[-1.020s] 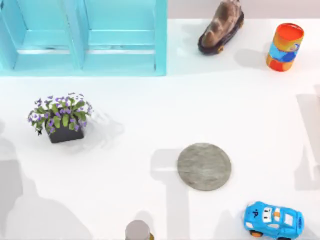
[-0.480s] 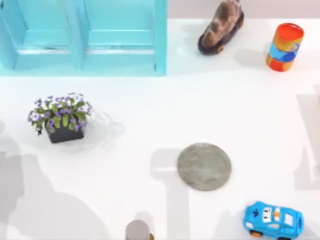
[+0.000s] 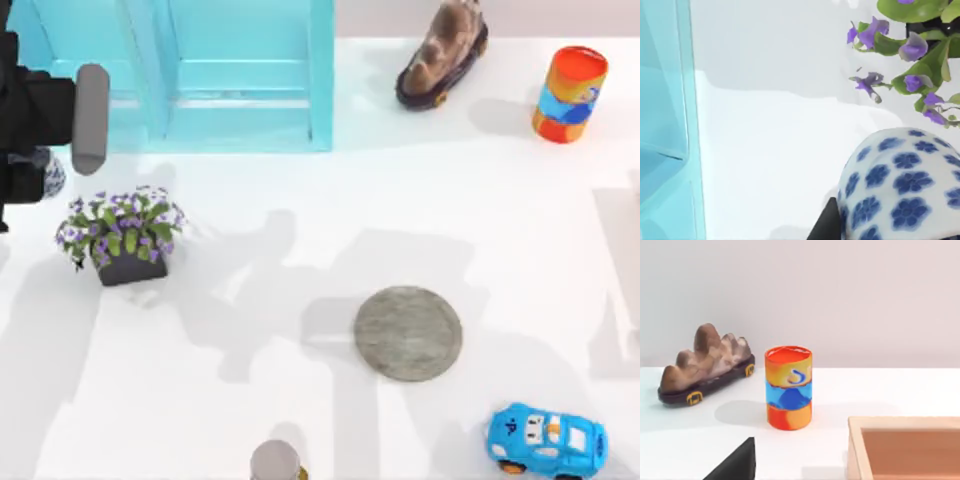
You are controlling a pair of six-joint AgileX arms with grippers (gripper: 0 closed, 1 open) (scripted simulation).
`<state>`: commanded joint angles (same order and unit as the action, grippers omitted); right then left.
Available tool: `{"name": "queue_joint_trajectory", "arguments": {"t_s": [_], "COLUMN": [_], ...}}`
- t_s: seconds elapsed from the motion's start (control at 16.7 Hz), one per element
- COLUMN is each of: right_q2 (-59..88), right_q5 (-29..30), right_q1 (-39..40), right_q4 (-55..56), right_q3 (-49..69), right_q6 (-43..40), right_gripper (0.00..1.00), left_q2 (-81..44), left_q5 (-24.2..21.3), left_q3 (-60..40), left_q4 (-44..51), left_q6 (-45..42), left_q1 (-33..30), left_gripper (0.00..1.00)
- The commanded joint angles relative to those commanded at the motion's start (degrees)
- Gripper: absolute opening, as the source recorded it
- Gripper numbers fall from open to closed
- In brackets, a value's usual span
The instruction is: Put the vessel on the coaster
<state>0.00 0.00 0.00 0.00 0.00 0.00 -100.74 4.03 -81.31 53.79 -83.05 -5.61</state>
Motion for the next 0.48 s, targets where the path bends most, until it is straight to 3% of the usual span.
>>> {"name": "queue_joint_trajectory", "arguments": {"t_s": [0.48], "right_q2": [0.0], "right_q5": [0.0], "right_q1": [0.0], "right_q4": [0.0], "right_q3": [0.0], "right_q6": [0.0], "right_gripper": [1.0], "left_q2": [-14.77], "left_q5": [-2.98], "left_q3": [-28.73], "left_q4": [12.89], "left_q6": [63.65], "left_q1": [-32.86], "left_gripper": [0.0]}}
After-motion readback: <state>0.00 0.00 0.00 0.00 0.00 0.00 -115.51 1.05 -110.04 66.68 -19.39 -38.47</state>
